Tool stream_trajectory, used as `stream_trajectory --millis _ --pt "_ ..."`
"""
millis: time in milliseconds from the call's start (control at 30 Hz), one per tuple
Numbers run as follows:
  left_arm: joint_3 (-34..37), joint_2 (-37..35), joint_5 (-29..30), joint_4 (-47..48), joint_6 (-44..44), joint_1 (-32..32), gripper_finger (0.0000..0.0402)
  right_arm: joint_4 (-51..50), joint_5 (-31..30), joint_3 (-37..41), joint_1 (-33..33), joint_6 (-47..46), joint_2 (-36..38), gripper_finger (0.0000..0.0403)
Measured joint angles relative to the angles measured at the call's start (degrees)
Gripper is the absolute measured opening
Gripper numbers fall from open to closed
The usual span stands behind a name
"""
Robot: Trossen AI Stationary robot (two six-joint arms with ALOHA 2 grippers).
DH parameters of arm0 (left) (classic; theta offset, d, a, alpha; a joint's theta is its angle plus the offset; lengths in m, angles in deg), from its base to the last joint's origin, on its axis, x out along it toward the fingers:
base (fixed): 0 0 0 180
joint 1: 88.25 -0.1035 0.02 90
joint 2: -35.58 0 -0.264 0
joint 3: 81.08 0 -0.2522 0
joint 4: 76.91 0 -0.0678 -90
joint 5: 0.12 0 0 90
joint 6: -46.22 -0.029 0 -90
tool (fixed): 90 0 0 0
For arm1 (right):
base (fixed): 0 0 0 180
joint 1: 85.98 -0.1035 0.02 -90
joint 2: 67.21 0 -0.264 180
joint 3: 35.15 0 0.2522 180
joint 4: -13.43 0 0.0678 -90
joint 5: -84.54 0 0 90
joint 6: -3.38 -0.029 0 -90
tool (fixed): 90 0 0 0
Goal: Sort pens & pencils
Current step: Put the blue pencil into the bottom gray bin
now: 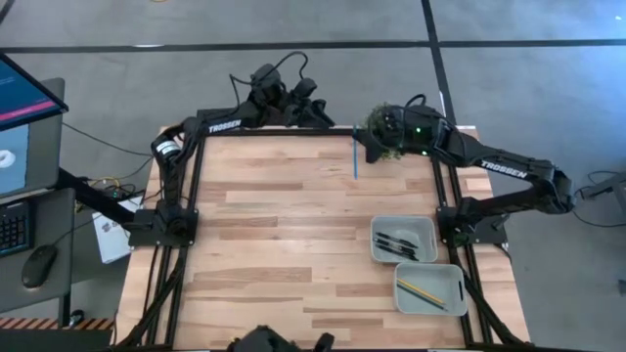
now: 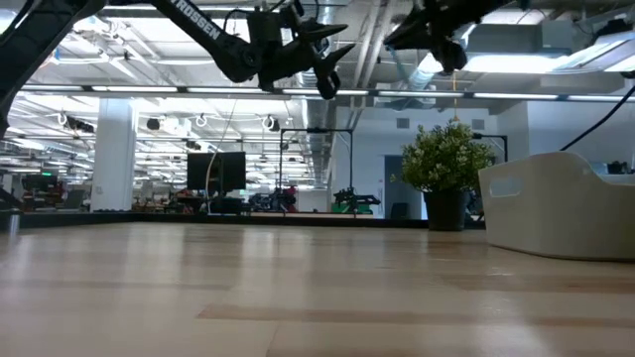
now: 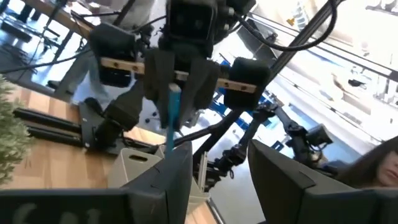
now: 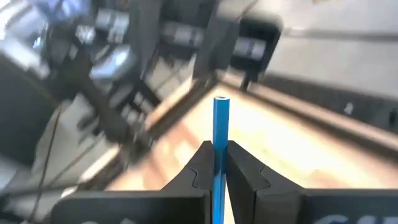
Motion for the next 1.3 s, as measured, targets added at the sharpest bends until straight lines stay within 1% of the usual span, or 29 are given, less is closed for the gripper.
stream_trajectory --millis 67,267,367,500,633,833,867,967,1067,1133,1200,1300 --pt "0.0 0.0 -0.9 0.0 0.2 -0.8 0.0146 -5.0 3.0 0.0 -0.4 -0.1 1.6 0.0043" --pt "0.1 0.0 -0.3 1.5 0.1 -1.9 0.0146 -21.8 10.4 0.0 -3.8 -2.8 7.8 0.0043" --pt "0.1 0.0 -0.3 1.5 -0.4 -1.4 0.0146 -28.3 12.2 0.0 -7.2 -5.8 10.8 0.0043" --pt "0.1 0.0 -0.7 1.5 0.2 -0.4 0.0146 -34.9 12.6 0.0 -12.7 -10.3 14.0 0.0043" --pt "0.1 -0.1 0.0 1.5 2.8 1.4 0.0146 -40.0 12.5 0.0 -19.2 -14.7 15.6 0.0043" --pt "0.1 -2.0 5.9 2.5 2.5 5.7 0.0146 -47.2 12.4 0.0 -30.6 -21.1 16.4 0.0043" --pt "0.3 -2.4 6.2 3.1 2.4 6.2 0.0146 -47.7 12.1 0.0 -32.7 -22.1 16.5 0.0043" --pt "1.2 -3.7 9.7 4.0 1.7 8.3 0.0146 -48.3 11.1 0.0 -39.2 -25.6 16.5 0.0043" --pt "2.9 -5.3 13.8 5.4 0.9 10.2 0.0146 -47.7 7.9 0.5 -46.1 -29.3 16.4 0.0043" --pt "3.8 -6.0 16.3 8.4 -0.7 11.5 0.0146 -47.8 5.5 1.7 -50.9 -32.1 16.3 0.0043" --pt "4.4 -6.9 19.0 13.3 -4.0 12.9 0.0146 -47.9 3.0 3.4 -55.2 -34.7 16.3 0.0043" --pt "5.0 -8.3 23.8 20.3 -9.4 14.9 0.0146 -47.4 0.3 5.7 -60.1 -37.6 16.3 0.0043"
